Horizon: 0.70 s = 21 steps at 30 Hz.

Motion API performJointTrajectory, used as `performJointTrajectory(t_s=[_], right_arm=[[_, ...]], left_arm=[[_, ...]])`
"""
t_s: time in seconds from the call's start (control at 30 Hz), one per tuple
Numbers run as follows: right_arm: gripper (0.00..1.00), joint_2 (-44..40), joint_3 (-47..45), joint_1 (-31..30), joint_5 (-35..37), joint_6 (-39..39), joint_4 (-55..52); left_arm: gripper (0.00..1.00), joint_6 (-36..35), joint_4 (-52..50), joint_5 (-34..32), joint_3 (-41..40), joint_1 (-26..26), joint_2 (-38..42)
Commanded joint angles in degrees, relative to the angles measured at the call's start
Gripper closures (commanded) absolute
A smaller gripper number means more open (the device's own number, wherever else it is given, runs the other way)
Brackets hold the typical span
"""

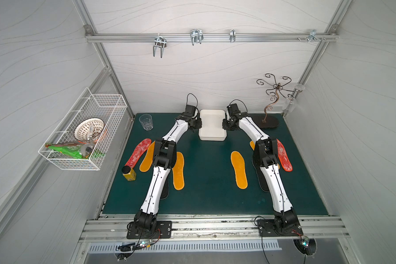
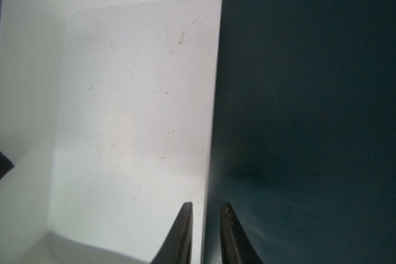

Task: Put the insoles into the storage box
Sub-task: Pick up the storage box at the center of the board.

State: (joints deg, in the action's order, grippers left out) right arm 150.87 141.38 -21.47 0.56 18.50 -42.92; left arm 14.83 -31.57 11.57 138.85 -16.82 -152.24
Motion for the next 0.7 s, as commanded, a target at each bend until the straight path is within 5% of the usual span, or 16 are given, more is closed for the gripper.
performJointTrajectory(t_s=[0.0,0.23,0.43,0.67], right_arm=[[0.79,1.4,1.4,-0.3,-1.0,0.1,0.3],[0.93,1.1,1.4,-0.5,-1.7,0.0,0.5],[1.00,-2.5,-1.3,-1.7,-1.3,0.1,0.6],[1.00,-13.5,-12.8,-5.1,2.2,3.0,1.4]], left_arm=[[0.77,-0.8,1.4,1.1,2.6,-0.3,-1.2],[1.00,-0.7,1.7,2.4,2.3,-0.3,-0.9],[1.00,0.6,1.9,2.8,-0.8,-0.3,2.6],[1.00,2.8,2.4,-1.7,-15.2,-1.5,16.3]])
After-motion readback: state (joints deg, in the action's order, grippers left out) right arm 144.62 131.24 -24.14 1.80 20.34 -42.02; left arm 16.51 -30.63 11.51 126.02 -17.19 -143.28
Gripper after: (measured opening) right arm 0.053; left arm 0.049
